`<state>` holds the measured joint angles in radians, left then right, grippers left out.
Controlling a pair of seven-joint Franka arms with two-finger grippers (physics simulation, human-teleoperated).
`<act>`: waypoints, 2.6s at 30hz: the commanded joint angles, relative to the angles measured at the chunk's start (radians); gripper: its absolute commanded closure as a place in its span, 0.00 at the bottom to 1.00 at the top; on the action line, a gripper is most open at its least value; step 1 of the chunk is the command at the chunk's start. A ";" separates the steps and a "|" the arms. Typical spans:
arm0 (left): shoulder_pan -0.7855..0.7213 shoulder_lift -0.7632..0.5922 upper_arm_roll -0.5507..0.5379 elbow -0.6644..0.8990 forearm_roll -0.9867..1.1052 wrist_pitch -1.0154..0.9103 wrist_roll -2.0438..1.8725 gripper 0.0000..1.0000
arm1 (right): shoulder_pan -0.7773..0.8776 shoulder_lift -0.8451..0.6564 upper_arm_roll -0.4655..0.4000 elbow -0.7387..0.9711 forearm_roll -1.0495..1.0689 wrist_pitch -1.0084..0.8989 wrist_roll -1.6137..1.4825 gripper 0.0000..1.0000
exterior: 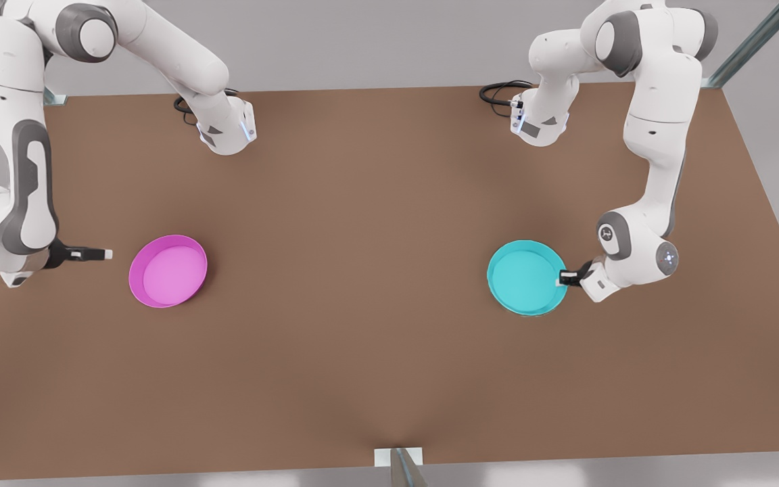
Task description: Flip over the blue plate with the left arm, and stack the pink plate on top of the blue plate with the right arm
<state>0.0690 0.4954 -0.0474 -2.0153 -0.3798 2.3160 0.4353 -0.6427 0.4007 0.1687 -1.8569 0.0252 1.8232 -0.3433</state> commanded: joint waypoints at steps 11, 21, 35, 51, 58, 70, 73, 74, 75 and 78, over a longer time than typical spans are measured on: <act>0.002 -0.017 0.001 0.064 0.101 -0.098 0.006 0.79 | 0.023 0.023 0.002 -0.064 0.042 0.182 -0.051 0.00; -0.116 -0.015 -0.002 0.282 0.426 -0.405 -0.291 0.79 | 0.026 0.110 0.018 -0.088 0.042 0.260 -0.062 0.00; -0.482 -0.012 -0.009 0.420 1.004 -0.762 -1.030 0.79 | -0.014 0.142 0.020 -0.100 0.044 0.284 -0.120 0.00; -0.936 0.129 -0.009 0.420 1.386 -1.072 -1.678 0.79 | 0.001 0.158 0.018 -0.122 0.044 0.294 -0.121 0.19; -1.037 0.212 -0.009 0.420 1.515 -1.182 -1.811 0.79 | 0.003 0.159 0.020 -0.122 0.044 0.294 -0.121 0.31; -1.124 0.362 -0.009 0.420 1.747 -1.323 -1.830 0.79 | 0.006 0.159 0.018 -0.122 0.044 0.292 -0.140 0.71; -1.129 0.396 -0.012 0.420 1.788 -1.363 -1.830 0.79 | 0.006 0.159 0.018 -0.122 0.044 0.292 -0.140 0.74; -1.129 0.403 -0.014 0.420 1.786 -1.366 -1.830 0.79 | 0.006 0.159 0.018 -0.122 0.044 0.292 -0.140 0.79; -1.131 0.408 -0.014 0.420 1.780 -1.366 -1.833 0.79 | 0.008 0.159 0.020 -0.122 0.044 0.292 -0.140 0.79; -1.131 0.439 -0.034 0.421 1.744 -1.385 -1.854 0.79 | 0.008 0.159 0.018 -0.120 0.044 0.292 -0.140 0.79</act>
<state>-1.0617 0.9447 -0.0855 -1.5771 1.3871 0.9129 -1.4186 -0.6352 0.5598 0.1872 -1.9771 0.0776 2.1143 -0.4876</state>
